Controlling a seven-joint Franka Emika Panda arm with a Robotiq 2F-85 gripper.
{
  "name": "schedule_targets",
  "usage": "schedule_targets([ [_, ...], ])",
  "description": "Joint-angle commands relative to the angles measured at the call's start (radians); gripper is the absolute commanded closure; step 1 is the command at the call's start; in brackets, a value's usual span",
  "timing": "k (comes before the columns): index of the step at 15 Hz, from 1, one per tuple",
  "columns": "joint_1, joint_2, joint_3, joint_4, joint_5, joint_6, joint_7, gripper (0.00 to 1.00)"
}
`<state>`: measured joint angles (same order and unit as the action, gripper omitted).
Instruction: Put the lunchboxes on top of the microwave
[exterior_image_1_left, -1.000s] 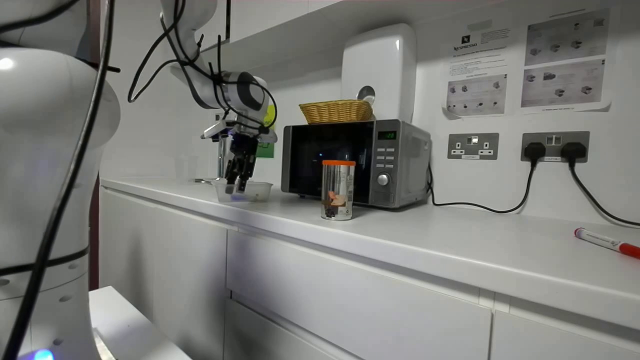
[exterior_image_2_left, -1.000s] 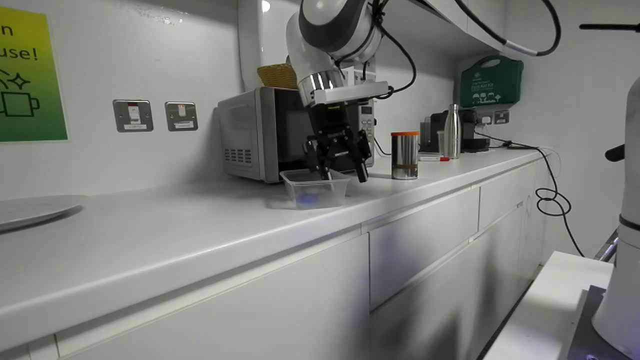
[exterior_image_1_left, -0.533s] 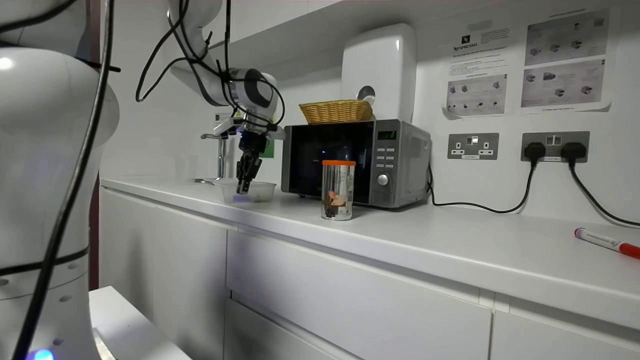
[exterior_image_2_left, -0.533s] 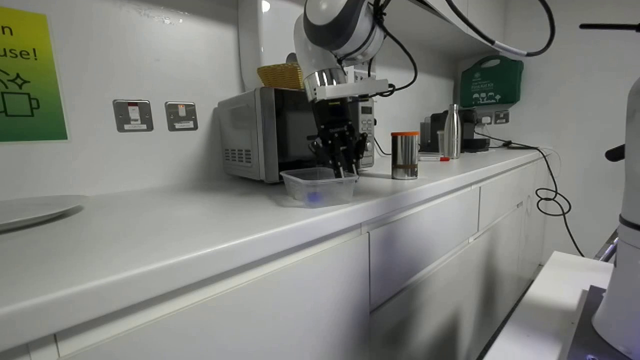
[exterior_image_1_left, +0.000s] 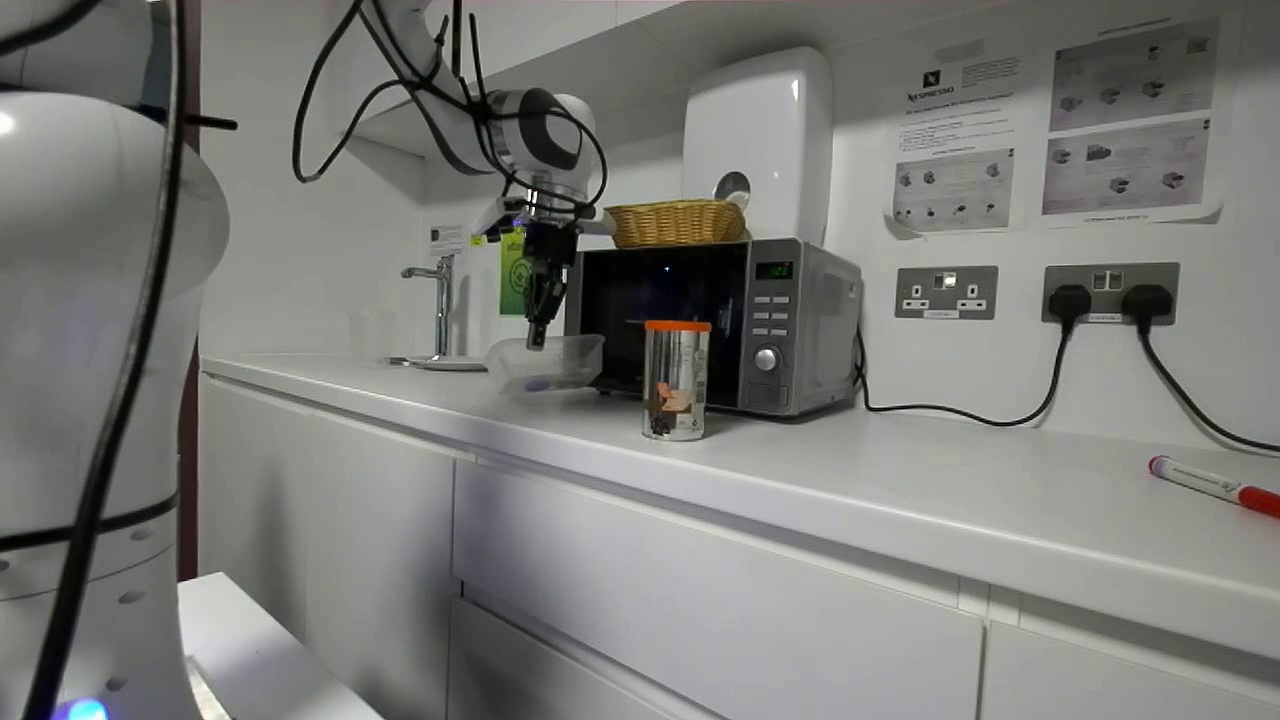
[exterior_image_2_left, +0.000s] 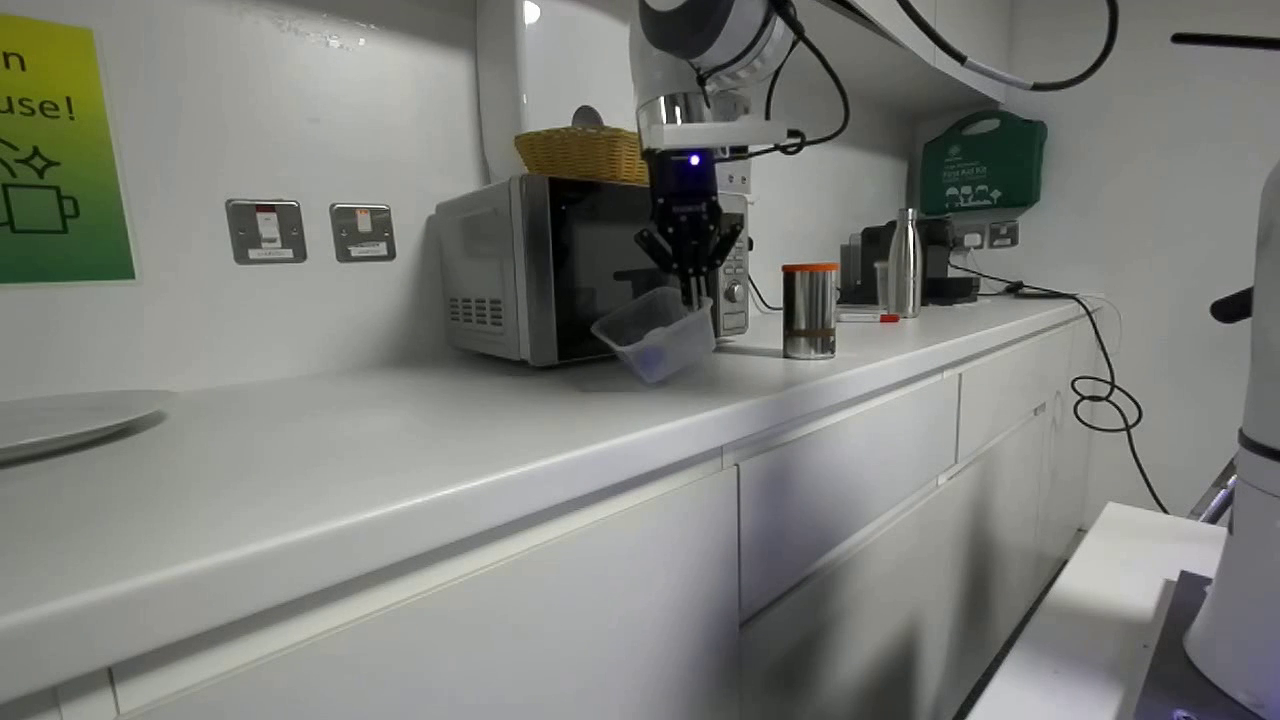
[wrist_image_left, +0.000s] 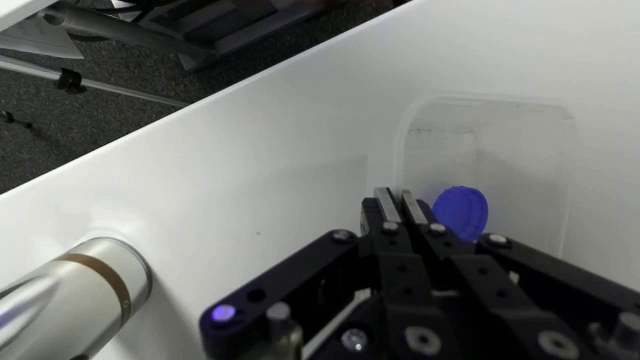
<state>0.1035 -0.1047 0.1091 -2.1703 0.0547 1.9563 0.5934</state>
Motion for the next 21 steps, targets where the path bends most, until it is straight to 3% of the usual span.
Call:
schedule_targets([
  [1,-0.026,-0.036,-0.012,0.039,0.006,-0.022,-0.006,0.99],
  [10,-0.060,-0.167,0.020,0.159,-0.178,-0.184,0.125,0.99],
  [21,-0.068,-0.214,0.041,0.336,-0.258,-0.369,0.098,0.99],
])
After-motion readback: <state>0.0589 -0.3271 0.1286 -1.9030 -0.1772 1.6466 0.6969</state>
